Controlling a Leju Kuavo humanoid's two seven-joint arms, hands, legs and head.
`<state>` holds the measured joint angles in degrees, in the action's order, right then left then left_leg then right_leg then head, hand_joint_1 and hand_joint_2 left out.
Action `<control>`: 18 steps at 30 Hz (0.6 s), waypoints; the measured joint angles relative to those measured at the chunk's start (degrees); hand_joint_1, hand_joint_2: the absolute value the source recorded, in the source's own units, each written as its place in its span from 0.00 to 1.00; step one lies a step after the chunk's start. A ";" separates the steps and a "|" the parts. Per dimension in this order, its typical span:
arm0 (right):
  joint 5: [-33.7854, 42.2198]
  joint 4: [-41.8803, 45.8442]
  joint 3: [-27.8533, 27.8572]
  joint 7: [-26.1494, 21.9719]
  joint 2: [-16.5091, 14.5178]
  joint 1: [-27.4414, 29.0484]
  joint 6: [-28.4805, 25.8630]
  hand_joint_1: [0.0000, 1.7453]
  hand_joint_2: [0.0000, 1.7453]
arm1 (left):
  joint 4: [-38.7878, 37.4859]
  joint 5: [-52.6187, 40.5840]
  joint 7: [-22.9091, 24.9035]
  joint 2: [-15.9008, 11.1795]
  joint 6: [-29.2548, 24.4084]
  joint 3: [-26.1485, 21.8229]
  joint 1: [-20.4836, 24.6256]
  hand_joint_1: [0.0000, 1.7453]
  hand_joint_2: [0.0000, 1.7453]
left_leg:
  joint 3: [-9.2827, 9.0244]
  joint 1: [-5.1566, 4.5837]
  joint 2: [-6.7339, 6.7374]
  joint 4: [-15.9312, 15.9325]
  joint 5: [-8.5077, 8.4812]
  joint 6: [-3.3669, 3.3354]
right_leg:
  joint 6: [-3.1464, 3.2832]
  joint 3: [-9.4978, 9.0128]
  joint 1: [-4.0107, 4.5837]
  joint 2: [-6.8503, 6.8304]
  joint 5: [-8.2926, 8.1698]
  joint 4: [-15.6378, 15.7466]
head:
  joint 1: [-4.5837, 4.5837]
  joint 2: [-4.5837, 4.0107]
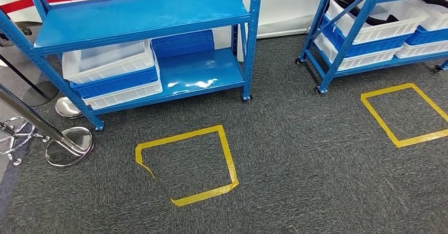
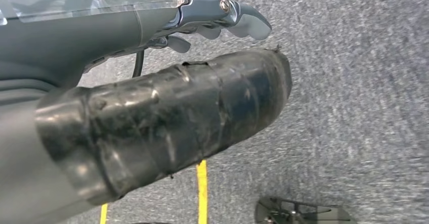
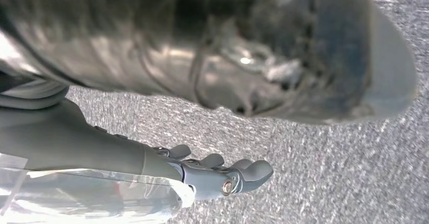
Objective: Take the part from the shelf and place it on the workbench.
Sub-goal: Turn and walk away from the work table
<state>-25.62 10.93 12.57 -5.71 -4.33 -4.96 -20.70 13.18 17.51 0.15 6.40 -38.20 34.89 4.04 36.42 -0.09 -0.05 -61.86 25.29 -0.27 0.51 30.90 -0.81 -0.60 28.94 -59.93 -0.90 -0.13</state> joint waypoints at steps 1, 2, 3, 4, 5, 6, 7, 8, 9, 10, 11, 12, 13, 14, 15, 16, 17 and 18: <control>-0.03 0.00 0.00 0.00 -0.02 -0.02 0.01 0.00 0.00 | 0.00 0.02 0.00 0.00 -0.01 0.01 0.08 0.00 0.00 | -0.97 -0.21 0.12 1.92 -0.24 -0.27 | -0.27 -0.10 0.02 -0.07 0.13 0.06 | 0.04 0.00; -0.07 0.00 0.00 0.01 -0.03 -0.03 0.02 0.00 0.00 | 0.00 0.05 0.00 0.00 -0.02 0.01 0.14 0.00 0.00 | -1.31 -0.40 0.12 2.58 0.13 -0.48 | -0.59 -0.17 0.03 -0.14 0.21 0.20 | 0.07 0.01; -0.10 0.00 0.00 0.01 -0.03 -0.07 0.03 0.00 0.00 | 0.00 0.08 0.00 0.00 -0.02 0.02 0.16 0.00 0.00 | -1.50 -0.45 0.00 2.94 0.17 -0.68 | -0.93 -0.32 0.03 -0.22 0.27 0.38 | 0.07 0.01; -0.13 0.00 0.00 0.01 -0.03 -0.09 0.03 0.00 0.00 | 0.00 0.12 0.01 -0.01 -0.03 0.03 0.09 0.00 0.00 | -1.80 -0.31 -0.09 3.29 0.10 -0.93 | -1.25 -0.51 -0.02 -0.26 0.38 0.48 | 0.13 0.01; -0.13 0.00 0.00 0.00 -0.03 -0.11 0.03 0.00 0.00 | 0.00 0.16 0.01 -0.02 -0.03 0.03 0.03 0.00 0.00 | -2.23 -0.17 -0.17 3.77 0.04 -1.18 | -1.54 -0.50 -0.03 -0.22 0.75 0.07 | 0.15 0.01; -0.14 0.00 0.00 -0.01 -0.02 -0.14 0.04 0.00 0.00 | 0.00 0.20 0.02 -0.02 -0.03 0.04 0.01 0.00 0.00 | -2.66 -0.01 -0.20 4.23 -0.04 -1.50 | -1.76 0.08 -0.02 -0.12 1.58 -1.38 | 0.25 0.00; -0.15 0.00 0.00 -0.04 -0.01 -0.13 0.06 0.00 0.00 | 0.00 0.24 0.02 -0.02 -0.03 0.04 0.03 0.00 0.00 | -2.99 0.11 -0.22 4.52 -0.06 -1.78 | -1.90 1.41 -0.07 0.03 2.85 -4.02 | 0.37 0.00; -0.17 0.00 0.00 -0.10 -0.01 -0.11 0.09 0.00 0.00 | 0.00 0.28 0.02 -0.01 -0.03 0.04 0.10 0.00 0.00 | -3.14 0.07 -0.25 4.58 0.06 -2.02 | -2.01 3.39 -0.07 0.14 4.36 -7.59 | 0.44 0.00; -0.20 0.00 0.00 -0.15 -0.02 -0.06 0.13 0.00 0.00 | 0.00 0.32 0.02 0.01 -0.03 0.04 0.14 0.00 0.00 | -3.22 0.05 -0.31 4.55 0.21 -2.22 | -2.08 5.61 -0.08 0.21 5.61 -11.26 | 0.51 0.00; -0.22 0.00 0.00 -0.20 -0.03 0.01 0.15 0.00 0.00 | 0.00 0.37 0.02 0.02 -0.03 0.04 0.12 0.00 0.00 | -3.32 0.03 -0.40 4.51 0.37 -2.28 | -2.15 7.37 -0.10 0.24 6.02 -13.84 | 0.52 0.01; -0.24 -0.01 0.00 -0.23 -0.03 0.08 0.15 0.00 0.00 | 0.00 0.42 0.02 0.02 -0.03 0.04 0.05 0.00 0.00 | -3.50 0.02 -0.53 4.45 0.57 -2.29 | -2.20 8.23 -0.15 0.24 5.33 -14.54 | 0.52 0.01; -0.24 -0.01 0.00 -0.23 -0.02 0.14 0.15 0.00 0.00 | 0.00 0.45 0.02 0.02 -0.03 0.04 -0.02 0.00 0.00 | -3.75 0.04 -0.70 4.37 0.79 -2.21 | -2.22 7.93 -0.21 0.24 3.50 -13.01 | 0.53 0.01; -0.24 -0.02 0.00 -0.22 0.02 0.18 0.15 0.00 0.00 | 0.00 0.48 0.02 0.02 -0.02 0.04 -0.07 0.00 0.00 | -4.02 0.06 -0.87 4.22 1.06 -2.07 | -2.19 6.72 -0.26 0.28 1.06 -9.74 | 0.54 0.01; -0.24 -0.04 0.00 -0.22 0.05 0.19 0.15 0.00 0.00 | 0.00 0.51 0.01 0.02 -0.02 0.04 -0.08 0.00 0.00 | -4.17 0.03 -1.02 4.00 1.36 -1.85 | -2.10 5.29 -0.29 0.39 -0.95 -6.15 | 0.58 0.01; -0.24 -0.05 0.00 -0.22 0.09 0.15 0.15 0.00 0.00 | 0.00 0.53 -0.01 0.03 -0.01 0.04 -0.02 0.00 0.00 | -4.18 -0.05 -1.16 3.68 1.68 -1.55 | -1.92 4.05 -0.22 0.53 -2.15 -3.10 | 0.62 0.00; -0.24 -0.06 0.00 -0.23 0.10 0.10 0.15 0.00 0.00 | 0.00 0.56 -0.04 0.03 -0.01 0.04 0.03 0.00 0.00 | -4.08 -0.14 -1.23 3.43 1.92 -1.25 | -1.69 3.32 -0.19 0.67 -2.58 -1.28 | 0.63 0.00; -0.24 -0.07 0.00 -0.23 0.10 0.10 0.15 0.00 0.00 | 0.00 0.62 -0.08 0.03 -0.01 0.04 0.07 0.00 0.00 | -3.96 -0.22 -1.27 3.28 2.07 -0.97 | -1.42 3.08 -0.10 0.79 -2.34 -0.63 | 0.66 0.00; -0.24 -0.07 0.00 -0.23 0.09 0.11 0.15 0.00 0.00 | 0.00 0.70 -0.11 0.03 -0.01 0.04 0.10 0.00 0.00 | -3.91 -0.24 -1.30 3.24 2.14 -0.71 | -1.12 3.01 -0.03 0.82 -2.19 -0.42 | 0.65 0.00</control>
<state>-25.86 10.86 12.57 -5.95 -4.23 -4.85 -20.55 13.18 18.21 0.04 6.43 -38.21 34.93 4.14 32.51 -0.34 -1.35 -58.62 27.43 -0.98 -0.61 33.90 -0.84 0.22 26.76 -60.35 -0.25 -0.13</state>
